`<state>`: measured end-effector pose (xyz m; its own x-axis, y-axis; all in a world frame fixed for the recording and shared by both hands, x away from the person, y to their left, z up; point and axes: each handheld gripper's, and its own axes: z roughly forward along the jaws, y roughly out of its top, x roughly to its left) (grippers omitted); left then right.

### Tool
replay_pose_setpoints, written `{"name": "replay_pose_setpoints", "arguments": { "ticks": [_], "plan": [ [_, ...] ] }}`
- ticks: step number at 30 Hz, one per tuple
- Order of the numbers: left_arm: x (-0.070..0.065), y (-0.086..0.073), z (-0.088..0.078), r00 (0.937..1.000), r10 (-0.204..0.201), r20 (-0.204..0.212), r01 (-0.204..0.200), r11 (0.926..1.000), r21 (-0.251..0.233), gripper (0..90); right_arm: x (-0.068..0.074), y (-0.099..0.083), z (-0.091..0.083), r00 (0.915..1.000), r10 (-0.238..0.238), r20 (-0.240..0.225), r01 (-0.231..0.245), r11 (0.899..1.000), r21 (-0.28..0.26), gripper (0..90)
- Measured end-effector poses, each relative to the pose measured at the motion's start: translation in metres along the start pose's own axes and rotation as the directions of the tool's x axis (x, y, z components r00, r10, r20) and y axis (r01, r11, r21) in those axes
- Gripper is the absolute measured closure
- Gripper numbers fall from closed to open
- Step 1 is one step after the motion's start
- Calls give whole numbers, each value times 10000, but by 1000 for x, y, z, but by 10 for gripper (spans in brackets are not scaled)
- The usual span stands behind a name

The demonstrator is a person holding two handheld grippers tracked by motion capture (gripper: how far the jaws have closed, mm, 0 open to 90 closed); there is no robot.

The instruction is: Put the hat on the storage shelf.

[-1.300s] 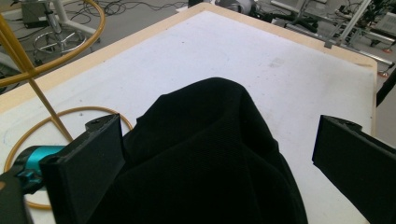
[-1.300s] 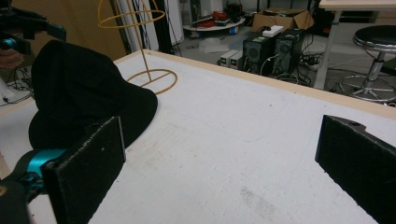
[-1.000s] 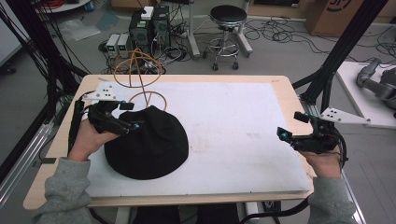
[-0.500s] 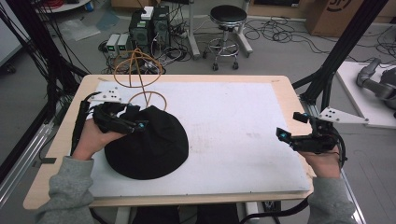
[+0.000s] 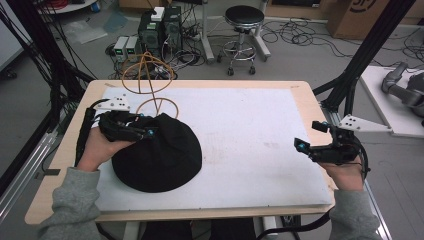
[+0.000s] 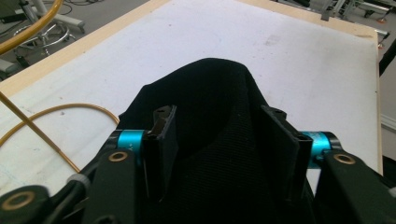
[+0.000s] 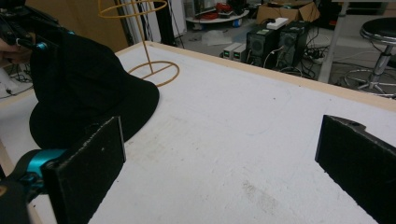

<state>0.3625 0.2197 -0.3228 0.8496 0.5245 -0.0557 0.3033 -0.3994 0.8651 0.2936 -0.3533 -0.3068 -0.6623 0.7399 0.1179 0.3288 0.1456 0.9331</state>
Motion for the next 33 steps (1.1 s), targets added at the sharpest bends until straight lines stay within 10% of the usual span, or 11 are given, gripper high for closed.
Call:
{"name": "replay_pose_setpoints", "arguments": {
  "ticks": [9, 33],
  "plan": [
    [-2, 0, -3, 9996, 242, -139, -242, 9997, 22, 849, 1, 0, 1, 10000, -29, -69, 30, 9999, 120, 12],
    [-14, 17, -32, 9981, 470, -406, -469, 9989, 35, 881, 1, -1, 4, 10000, -54, -56, 55, 9998, 176, 12]
  ]
}}
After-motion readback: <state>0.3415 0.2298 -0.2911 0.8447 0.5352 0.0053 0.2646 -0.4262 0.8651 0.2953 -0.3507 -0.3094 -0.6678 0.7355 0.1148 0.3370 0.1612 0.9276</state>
